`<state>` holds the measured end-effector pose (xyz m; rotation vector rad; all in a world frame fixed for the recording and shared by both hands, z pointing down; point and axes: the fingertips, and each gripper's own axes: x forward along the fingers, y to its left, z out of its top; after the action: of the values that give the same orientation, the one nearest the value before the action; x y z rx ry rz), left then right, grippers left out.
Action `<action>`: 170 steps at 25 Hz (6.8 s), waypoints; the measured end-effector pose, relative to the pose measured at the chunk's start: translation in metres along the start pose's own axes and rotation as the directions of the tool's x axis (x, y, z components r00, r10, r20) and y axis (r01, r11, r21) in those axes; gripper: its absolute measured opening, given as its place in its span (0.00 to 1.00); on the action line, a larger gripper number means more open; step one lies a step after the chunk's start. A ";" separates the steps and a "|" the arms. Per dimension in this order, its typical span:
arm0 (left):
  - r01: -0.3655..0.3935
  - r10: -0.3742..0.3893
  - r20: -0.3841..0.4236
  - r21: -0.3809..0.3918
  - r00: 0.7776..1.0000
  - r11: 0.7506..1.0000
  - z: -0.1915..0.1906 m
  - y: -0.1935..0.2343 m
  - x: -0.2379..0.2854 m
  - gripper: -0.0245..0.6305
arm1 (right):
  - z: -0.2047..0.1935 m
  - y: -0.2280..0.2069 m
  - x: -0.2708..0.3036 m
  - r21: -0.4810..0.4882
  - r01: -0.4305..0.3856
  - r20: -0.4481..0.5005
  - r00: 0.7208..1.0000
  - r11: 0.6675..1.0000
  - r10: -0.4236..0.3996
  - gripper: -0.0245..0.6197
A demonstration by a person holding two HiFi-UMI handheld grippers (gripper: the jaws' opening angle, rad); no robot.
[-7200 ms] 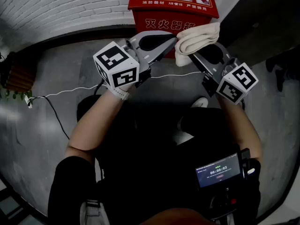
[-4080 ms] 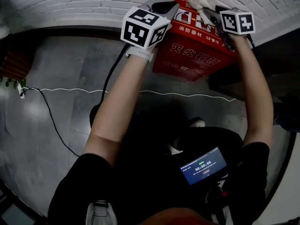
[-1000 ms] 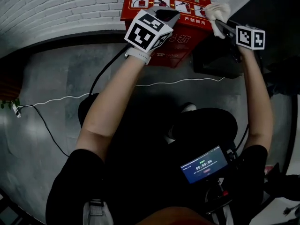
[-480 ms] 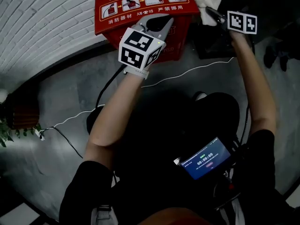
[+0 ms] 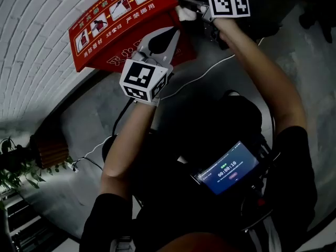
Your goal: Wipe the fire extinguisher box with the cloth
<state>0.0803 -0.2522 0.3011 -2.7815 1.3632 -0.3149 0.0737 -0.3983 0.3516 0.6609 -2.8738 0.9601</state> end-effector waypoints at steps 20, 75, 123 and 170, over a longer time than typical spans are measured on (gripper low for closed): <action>-0.089 0.093 -0.029 0.111 0.995 0.990 -0.022 -0.006 0.075 0.04 | -0.017 -0.014 0.027 0.250 -0.253 0.234 0.952 0.935 0.195 0.29; 0.056 -0.032 -0.324 0.065 0.946 0.996 -0.189 -0.036 0.113 0.04 | -0.292 -0.215 0.048 0.536 0.130 -0.059 0.991 0.834 -0.117 0.29; 0.107 -0.088 -0.308 0.043 0.947 0.993 -0.182 -0.054 0.123 0.04 | -0.203 -0.200 0.123 0.420 -0.036 0.104 0.995 0.907 -0.009 0.28; -0.180 0.185 -0.033 0.119 0.982 0.976 -0.017 0.000 -0.086 0.04 | -0.056 0.043 -0.048 -0.099 0.098 0.078 0.993 0.990 -0.091 0.28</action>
<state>0.0253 -0.1835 0.3027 -2.5487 1.5439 -0.4352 0.0945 -0.3164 0.3646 0.8319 -2.9006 0.7865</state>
